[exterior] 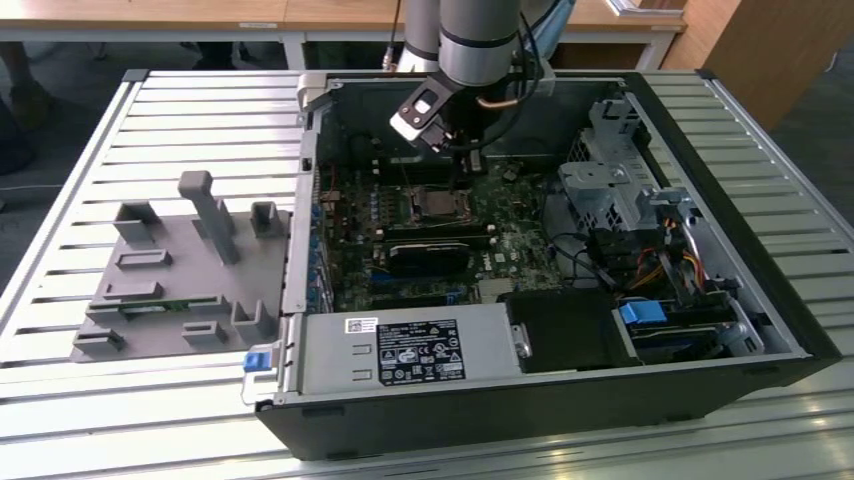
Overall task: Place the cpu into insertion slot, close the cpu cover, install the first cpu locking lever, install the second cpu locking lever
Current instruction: 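Close the cpu cover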
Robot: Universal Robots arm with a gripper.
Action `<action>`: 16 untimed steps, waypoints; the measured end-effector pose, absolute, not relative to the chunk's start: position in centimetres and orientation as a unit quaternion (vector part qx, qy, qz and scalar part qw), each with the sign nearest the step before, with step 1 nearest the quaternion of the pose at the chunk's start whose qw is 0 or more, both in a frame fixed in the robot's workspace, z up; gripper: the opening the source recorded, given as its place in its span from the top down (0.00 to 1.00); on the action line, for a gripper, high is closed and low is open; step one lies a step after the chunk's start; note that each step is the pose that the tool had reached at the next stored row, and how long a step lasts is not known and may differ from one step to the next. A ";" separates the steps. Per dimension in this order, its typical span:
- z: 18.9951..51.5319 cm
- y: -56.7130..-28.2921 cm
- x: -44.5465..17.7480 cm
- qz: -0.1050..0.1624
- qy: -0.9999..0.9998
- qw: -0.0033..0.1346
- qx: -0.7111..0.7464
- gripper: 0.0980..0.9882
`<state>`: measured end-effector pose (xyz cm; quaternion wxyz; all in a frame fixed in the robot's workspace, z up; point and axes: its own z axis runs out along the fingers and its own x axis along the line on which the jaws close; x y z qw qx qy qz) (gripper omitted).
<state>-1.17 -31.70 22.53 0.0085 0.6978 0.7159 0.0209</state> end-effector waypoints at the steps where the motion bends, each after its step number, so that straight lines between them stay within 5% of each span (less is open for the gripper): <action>1: 22.4 -31.8 -1.2 0.021 0.716 0.008 0.698 0.99; 16: 21.6 -32.2 -2.3 0.017 0.716 0.004 0.698 0.99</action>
